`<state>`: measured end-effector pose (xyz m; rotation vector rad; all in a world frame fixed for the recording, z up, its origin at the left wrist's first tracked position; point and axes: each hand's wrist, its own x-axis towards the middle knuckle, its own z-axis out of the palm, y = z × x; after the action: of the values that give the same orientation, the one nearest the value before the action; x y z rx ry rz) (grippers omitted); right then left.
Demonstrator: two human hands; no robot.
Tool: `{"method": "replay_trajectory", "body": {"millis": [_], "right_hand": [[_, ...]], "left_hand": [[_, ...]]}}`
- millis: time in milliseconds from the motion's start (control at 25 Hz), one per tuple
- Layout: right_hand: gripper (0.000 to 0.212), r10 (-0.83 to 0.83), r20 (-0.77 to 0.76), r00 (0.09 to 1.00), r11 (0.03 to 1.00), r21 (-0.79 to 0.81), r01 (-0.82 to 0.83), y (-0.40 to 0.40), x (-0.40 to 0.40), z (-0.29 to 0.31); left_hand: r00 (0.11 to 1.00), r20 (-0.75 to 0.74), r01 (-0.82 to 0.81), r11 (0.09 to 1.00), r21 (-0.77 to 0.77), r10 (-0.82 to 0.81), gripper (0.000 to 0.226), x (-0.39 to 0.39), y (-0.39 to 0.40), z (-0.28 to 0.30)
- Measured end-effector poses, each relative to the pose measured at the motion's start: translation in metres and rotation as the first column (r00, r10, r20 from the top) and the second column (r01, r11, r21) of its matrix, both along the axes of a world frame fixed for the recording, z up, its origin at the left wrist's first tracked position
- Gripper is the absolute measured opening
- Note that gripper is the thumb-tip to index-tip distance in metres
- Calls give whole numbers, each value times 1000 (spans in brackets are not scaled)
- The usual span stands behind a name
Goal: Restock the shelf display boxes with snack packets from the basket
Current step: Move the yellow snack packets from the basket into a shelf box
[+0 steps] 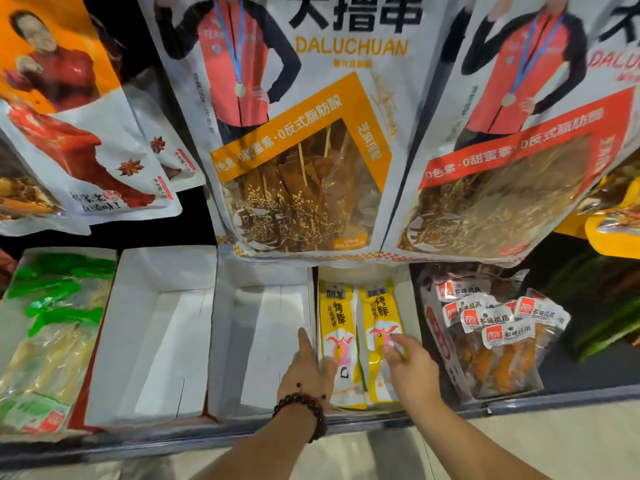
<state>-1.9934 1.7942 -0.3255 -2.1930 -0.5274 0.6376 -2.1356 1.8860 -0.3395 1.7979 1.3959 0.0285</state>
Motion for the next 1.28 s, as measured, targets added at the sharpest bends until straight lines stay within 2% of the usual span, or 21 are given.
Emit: {"method": "replay_trajectory", "body": {"millis": [160, 240, 440, 520, 640, 680, 720, 800, 880, 920, 960, 1000, 1040, 1080, 1200, 1280], "right_hand": [[26, 91, 80, 993, 985, -154, -77, 16, 1, -7], [26, 199, 120, 973, 945, -287, -158, 19, 1, -10], [50, 485, 165, 859, 715, -640, -281, 21, -3, -18], [53, 634, 250, 732, 606, -749, -269, 23, -7, -19], [41, 846, 338, 412, 456, -858, -235, 27, -1, -14], [40, 862, 362, 356, 452, -866, -215, 24, 3, -14], [41, 848, 404, 342, 489, -847, -210, 21, 8, -11], [51, 709, 553, 437, 682, -694, -229, 5, 17, -13], [58, 455, 616, 643, 880, -419, -222, -20, 22, -19], [57, 314, 521, 794, 943, -267, -197, -32, 23, -22], [55, 208, 340, 917, 975, -150, -166, -40, 23, -26], [55, 180, 200, 963, 981, -101, -163, -45, 22, -30], [54, 182, 115, 977, 981, -85, -173, -47, 21, -33], [53, 186, 93, 978, 980, -91, -178, -47, 21, -33], [46, 199, 84, 976, 979, -65, -194, -44, 22, -32], [50, 208, 52, 977, 975, -91, -203, -43, 20, -27]], "left_hand": [[999, 0, 44, 999, -14, -44, 70, -1, 4, -8], [998, 7, 62, 998, 23, -63, 63, -3, 5, -13], [998, 2, 66, 997, 37, -66, 62, -2, 6, -19], [998, -3, 67, 997, 28, -67, 67, -2, 6, -21], [997, -8, 72, 997, 15, -72, 68, -2, 6, -24], [998, -9, 69, 997, 14, -69, 68, -2, 6, -23], [998, -10, 67, 998, 14, -67, 67, -2, 6, -23], [998, -16, 64, 998, 8, -64, 67, -2, 6, -24], [998, 7, 64, 998, 2, -64, 66, -2, 6, -24], [998, 18, 63, 998, 2, -63, 66, -2, 5, -23], [998, 19, 63, 998, 2, -63, 67, -2, 5, -23], [998, 22, 66, 998, 1, -66, 68, -2, 5, -24], [997, 33, 69, 998, -3, -69, 68, -3, 5, -25], [996, 46, 71, 997, -16, -70, 67, -4, 5, -25], [995, 73, 66, 997, -42, -63, 65, -4, 6, -22], [997, 55, 65, 995, -77, -61, 71, -5, 6, -17]]}}
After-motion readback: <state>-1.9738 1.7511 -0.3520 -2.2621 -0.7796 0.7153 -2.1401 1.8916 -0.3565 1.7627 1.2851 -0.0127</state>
